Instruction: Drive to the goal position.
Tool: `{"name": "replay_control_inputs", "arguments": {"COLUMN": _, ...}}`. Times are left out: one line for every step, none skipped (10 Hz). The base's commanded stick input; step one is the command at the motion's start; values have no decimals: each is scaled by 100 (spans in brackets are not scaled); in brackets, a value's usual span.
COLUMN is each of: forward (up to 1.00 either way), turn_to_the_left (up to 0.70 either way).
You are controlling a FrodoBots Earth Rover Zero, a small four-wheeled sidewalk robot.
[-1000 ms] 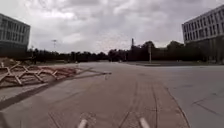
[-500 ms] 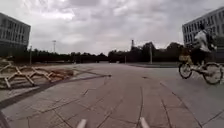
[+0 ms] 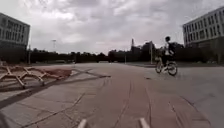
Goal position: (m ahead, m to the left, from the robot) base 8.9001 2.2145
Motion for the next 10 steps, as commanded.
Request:
{"name": "replay_control_inputs", "arguments": {"forward": 70, "turn_to_the_left": 0}}
{"name": "replay_control_inputs", "arguments": {"forward": 70, "turn_to_the_left": 0}}
{"name": "replay_control_inputs", "arguments": {"forward": 70, "turn_to_the_left": 0}}
{"name": "replay_control_inputs", "arguments": {"forward": 70, "turn_to_the_left": 0}}
{"name": "replay_control_inputs", "arguments": {"forward": 70, "turn_to_the_left": 0}}
{"name": "replay_control_inputs", "arguments": {"forward": 70, "turn_to_the_left": 0}}
{"name": "replay_control_inputs", "arguments": {"forward": 70, "turn_to_the_left": 0}}
{"name": "replay_control_inputs", "arguments": {"forward": 70, "turn_to_the_left": 0}}
{"name": "replay_control_inputs", "arguments": {"forward": 70, "turn_to_the_left": 0}}
{"name": "replay_control_inputs", "arguments": {"forward": 70, "turn_to_the_left": 0}}
